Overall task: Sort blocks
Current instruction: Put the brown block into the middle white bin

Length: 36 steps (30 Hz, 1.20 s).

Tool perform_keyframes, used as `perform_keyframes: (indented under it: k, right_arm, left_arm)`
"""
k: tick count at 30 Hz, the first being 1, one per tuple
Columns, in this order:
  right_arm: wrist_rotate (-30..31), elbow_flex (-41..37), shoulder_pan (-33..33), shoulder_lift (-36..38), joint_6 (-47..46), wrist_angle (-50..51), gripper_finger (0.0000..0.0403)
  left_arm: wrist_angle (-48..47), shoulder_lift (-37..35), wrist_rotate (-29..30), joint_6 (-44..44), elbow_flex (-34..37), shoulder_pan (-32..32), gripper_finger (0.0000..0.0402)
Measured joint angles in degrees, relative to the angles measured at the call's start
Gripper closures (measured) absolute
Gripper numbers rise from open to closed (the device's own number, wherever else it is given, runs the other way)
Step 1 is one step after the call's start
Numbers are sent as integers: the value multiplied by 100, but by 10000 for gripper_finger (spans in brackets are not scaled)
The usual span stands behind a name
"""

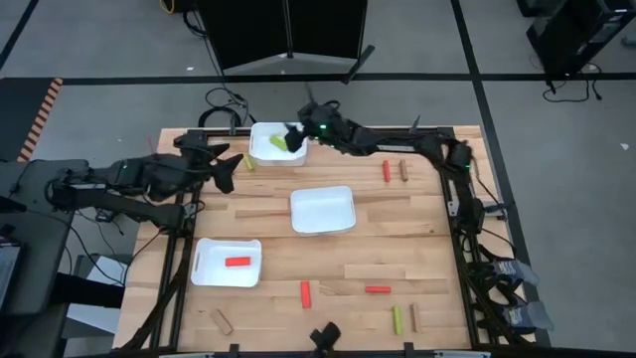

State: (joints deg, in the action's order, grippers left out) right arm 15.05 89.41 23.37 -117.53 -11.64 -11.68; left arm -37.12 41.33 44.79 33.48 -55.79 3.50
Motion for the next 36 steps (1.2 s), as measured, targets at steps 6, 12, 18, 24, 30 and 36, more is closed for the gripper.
perform_keyframes:
  k: [6,12,18,24,30,36]
  right_arm:
    - [185,-2311,-213,1768,288,-1666,134]
    - [622,-4188,-610,3491,-33,-1921,142]
    - [1011,-5242,-1193,4702,-265,-1889,144]
    - [1437,-5586,-1721,5268,-280,-1726,144]
    - [1725,-5601,-2105,5219,-140,-1699,144]
    - [1855,-5601,-2227,5125,14,-1823,144]
  left_arm:
    - [-1312,469,-503,994,0,-890,132]
    - [-2107,1378,-1669,625,0,-2601,144]
    - [-2188,2235,-2474,-468,0,-4267,144]
    - [-2156,3027,-3248,-980,0,-5481,144]
    - [-2010,3671,-3539,-832,0,-5836,135]
    - [-1683,4047,-3536,-436,0,-5818,113]
